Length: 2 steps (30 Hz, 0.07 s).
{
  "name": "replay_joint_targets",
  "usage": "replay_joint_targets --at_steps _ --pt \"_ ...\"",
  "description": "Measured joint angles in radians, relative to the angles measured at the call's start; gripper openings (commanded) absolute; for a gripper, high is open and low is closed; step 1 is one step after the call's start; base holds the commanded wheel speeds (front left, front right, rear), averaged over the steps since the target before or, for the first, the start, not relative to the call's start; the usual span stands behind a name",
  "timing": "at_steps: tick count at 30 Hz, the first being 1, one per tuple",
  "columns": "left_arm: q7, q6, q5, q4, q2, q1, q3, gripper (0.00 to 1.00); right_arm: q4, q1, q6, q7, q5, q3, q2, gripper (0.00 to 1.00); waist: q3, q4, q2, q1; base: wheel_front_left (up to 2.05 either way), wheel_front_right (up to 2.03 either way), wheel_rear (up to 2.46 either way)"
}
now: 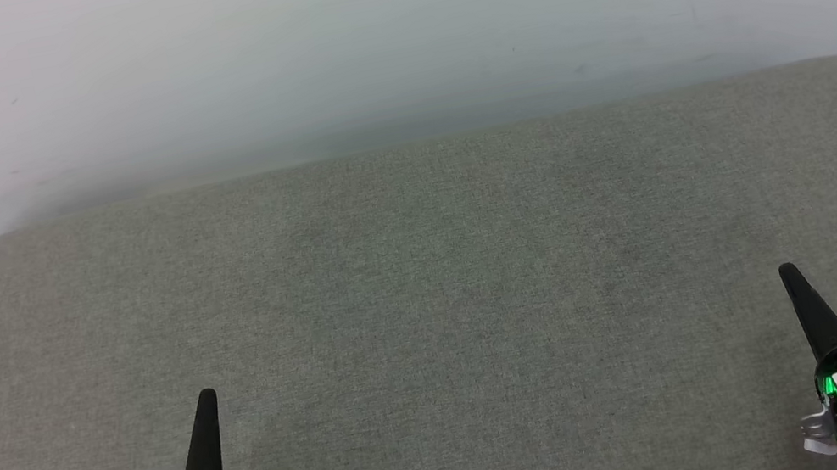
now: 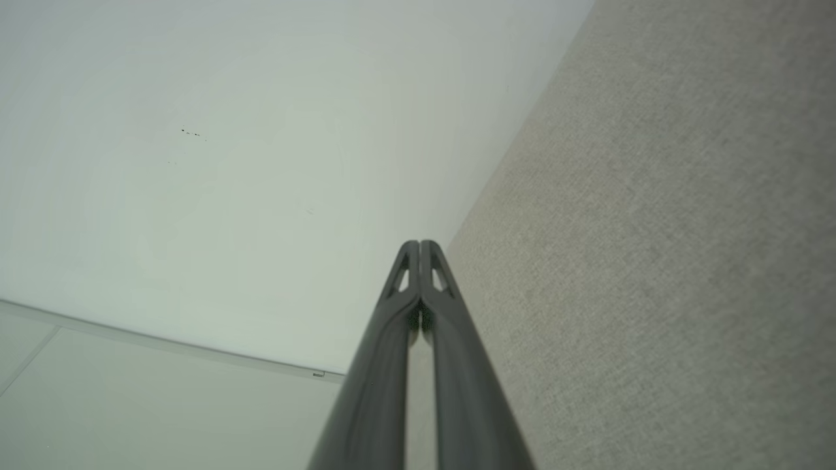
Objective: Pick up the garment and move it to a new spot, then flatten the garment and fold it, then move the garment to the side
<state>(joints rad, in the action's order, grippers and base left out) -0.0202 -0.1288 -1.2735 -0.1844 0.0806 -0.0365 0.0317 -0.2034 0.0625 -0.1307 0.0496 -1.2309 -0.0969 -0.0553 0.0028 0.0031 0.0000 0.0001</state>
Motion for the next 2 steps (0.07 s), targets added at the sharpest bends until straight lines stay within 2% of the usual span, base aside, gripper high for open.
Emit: replay_joint_targets --at_steps 2 --pt "0.003 0.000 -0.016 -0.002 0.000 -0.005 0.002 0.00 -0.001 0.001 0.000 0.003 -0.019 0.000 0.000 0.00 0.000 0.000 0.0000 0.0000 0.00 0.00 0.00"
